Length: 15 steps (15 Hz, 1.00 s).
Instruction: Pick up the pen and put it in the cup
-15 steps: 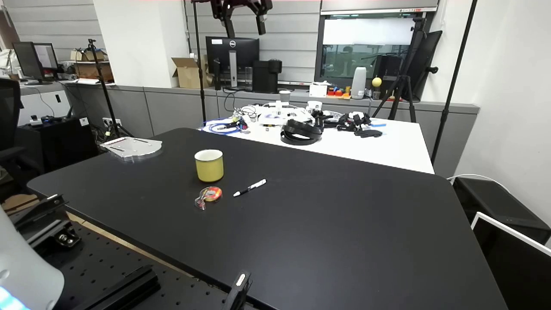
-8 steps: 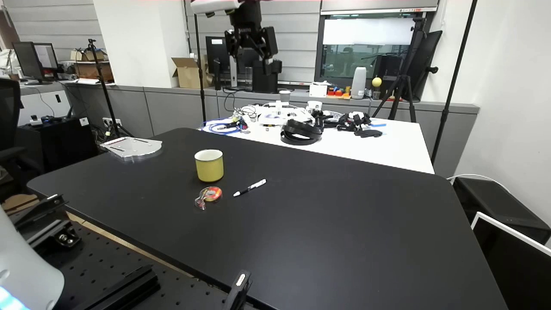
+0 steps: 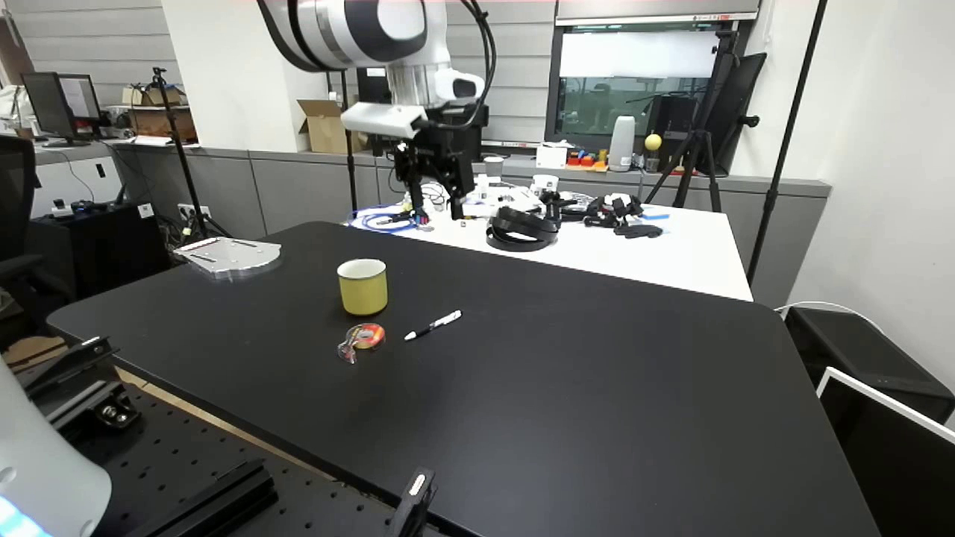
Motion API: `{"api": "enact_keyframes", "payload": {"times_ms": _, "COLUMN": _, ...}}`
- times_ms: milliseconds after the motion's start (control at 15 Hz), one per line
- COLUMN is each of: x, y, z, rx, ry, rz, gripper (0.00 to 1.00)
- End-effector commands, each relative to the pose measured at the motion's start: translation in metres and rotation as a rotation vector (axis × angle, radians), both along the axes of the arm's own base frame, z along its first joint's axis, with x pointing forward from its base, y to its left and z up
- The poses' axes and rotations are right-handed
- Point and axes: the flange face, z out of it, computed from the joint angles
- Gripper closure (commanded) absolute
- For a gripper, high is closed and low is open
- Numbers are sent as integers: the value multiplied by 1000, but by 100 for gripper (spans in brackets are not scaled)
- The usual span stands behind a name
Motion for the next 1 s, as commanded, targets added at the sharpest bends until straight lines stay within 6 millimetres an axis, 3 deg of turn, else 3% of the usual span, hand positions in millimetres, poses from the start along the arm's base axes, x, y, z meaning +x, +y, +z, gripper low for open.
{"api": "enact_keyframes", "payload": {"times_ms": 0, "x": -5, "y": 2, "z": -55, "rx": -13, "ry": 42, "rz": -21, "gripper": 0}}
{"api": "enact_keyframes", "payload": {"times_ms": 467, "x": -6, "y": 9, "z": -145, "rx": -18, "ry": 134, "rz": -16, "gripper": 0}}
{"api": "enact_keyframes", "payload": {"times_ms": 933, "x": 5, "y": 16, "z": -184, "rx": -14, "ry": 173, "rz": -42, "gripper": 0}}
